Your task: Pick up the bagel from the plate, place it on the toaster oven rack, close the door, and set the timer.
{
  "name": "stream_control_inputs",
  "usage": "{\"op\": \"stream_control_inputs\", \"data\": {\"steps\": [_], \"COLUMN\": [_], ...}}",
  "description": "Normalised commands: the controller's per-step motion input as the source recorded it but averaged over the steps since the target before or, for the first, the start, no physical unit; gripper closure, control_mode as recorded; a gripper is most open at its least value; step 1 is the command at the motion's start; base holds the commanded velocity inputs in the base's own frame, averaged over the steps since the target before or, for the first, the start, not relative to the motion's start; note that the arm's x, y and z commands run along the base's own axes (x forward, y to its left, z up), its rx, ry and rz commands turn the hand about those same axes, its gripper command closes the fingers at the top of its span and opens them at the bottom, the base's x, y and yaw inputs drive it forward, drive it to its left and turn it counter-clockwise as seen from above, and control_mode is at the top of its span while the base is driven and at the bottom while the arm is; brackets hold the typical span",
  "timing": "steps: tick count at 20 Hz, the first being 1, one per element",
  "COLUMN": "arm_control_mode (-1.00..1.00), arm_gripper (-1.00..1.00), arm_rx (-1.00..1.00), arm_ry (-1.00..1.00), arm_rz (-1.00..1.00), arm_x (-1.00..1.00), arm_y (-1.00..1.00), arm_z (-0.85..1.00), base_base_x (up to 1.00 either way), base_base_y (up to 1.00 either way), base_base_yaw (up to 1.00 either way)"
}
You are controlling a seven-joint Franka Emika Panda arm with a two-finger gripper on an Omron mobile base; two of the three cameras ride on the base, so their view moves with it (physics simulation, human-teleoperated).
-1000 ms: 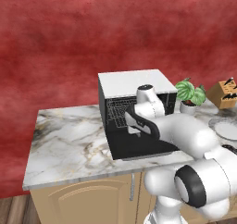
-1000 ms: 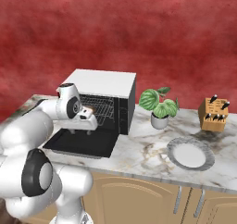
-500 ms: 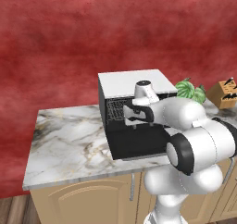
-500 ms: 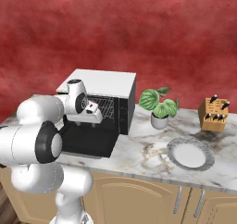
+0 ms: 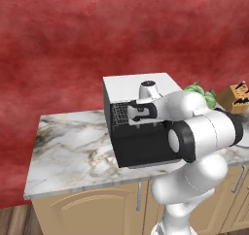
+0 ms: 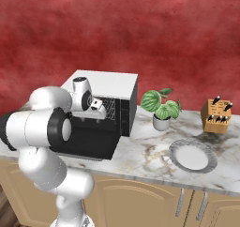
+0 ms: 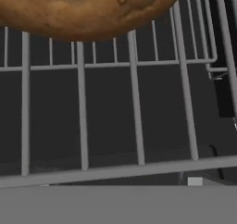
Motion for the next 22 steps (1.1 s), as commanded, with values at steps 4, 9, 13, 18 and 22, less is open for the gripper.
{"op": "stream_control_inputs", "data": {"steps": [4,9,13,18,22], "arm_control_mode": [-1.0,-1.0,-1.0,-1.0,-1.0], "arm_gripper": [-1.0,-1.0,-1.0,-1.0,-1.0], "arm_rx": [0.0,0.0,0.0,-0.03,-0.13], "arm_ry": [-0.11,-0.12,-0.03,0.0,-0.01], "arm_rz": [0.0,0.03,0.08,0.13,0.26], "arm_x": [0.11,-0.9,-1.0,-1.0,-0.93], "arm_y": [0.1,0.0,0.01,0.12,0.66], "arm_z": [0.2,0.36,0.54,0.51,0.57], "base_base_x": [0.0,0.0,0.0,0.0,0.0], "base_base_y": [0.0,0.0,0.0,0.0,0.0], "base_base_yaw": [0.0,0.0,0.0,0.0,0.0]}}
